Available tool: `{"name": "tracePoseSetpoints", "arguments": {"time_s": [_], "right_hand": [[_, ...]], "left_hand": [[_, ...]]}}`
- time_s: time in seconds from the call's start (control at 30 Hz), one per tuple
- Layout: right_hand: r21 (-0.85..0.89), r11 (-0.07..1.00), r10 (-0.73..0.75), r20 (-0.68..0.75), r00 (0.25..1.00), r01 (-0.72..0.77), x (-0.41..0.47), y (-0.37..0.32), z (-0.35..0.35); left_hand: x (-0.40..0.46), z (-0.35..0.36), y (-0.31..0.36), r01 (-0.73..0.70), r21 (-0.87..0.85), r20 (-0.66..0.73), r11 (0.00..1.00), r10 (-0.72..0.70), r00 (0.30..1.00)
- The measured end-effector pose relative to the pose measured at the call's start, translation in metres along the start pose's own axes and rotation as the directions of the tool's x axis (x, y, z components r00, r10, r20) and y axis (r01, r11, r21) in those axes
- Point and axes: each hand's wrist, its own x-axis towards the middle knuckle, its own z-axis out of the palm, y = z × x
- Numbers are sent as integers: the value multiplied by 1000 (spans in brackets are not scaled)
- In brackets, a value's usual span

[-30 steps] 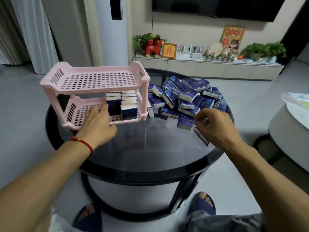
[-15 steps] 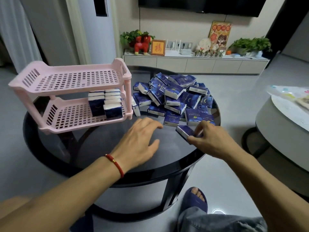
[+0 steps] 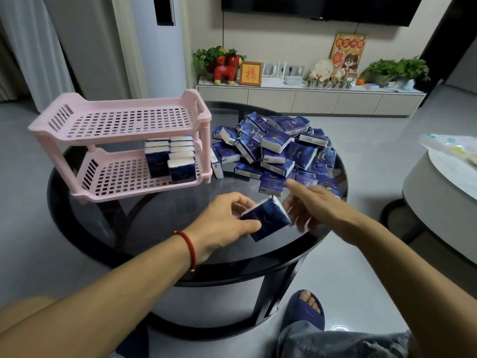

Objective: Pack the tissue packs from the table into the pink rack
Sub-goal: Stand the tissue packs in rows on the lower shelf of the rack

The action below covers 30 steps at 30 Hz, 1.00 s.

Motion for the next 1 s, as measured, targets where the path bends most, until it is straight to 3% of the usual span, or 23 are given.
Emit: {"name": "tracePoseSetpoints", "arguments": {"time_s": [0.07, 0.13, 0.27, 0.37, 0.4, 0.47, 0.57, 0.63, 0.8, 1.0], "right_hand": [[-412, 909, -222, -330, 918, 72, 12, 14, -15], [-557, 829, -345, -447, 826, 45, 20, 27, -28], [-723, 683, -367, -217, 904, 104, 28, 43, -24], [-746, 656, -405, -218, 888, 116, 29, 43, -16], [-731, 668, -422, -218, 880, 140, 27, 40, -16], [-571, 793, -396, -220, 892, 211, 20, 30, -16], [5, 980, -198, -69, 978, 199, 0, 12, -13], [321, 943, -125, 93, 988, 89, -13, 1, -6], [351, 936, -115, 273, 955, 12, -17, -17, 12], [314, 949, -72, 129, 989, 29, -5, -27, 39]], "left_hand": [[5, -5, -4, 41, -28, -74, 999, -43, 996], [7, -10, -6, 55, -67, -119, 996, -63, 991], [9, -18, -9, 56, -121, -144, 991, -74, 987], [11, -21, -10, 42, -151, -137, 988, -63, 989], [11, -21, -10, 31, -160, -134, 987, -53, 990], [13, -22, -10, 5, -152, -146, 988, -27, 989], [15, -22, -9, -22, -120, -182, 992, 0, 983], [12, -20, -7, -24, -122, -189, 992, 1, 982], [5, -21, -2, 83, -238, -70, 968, -102, 992], [0, -22, -2, 118, -288, -3, 951, -124, 992]]}}
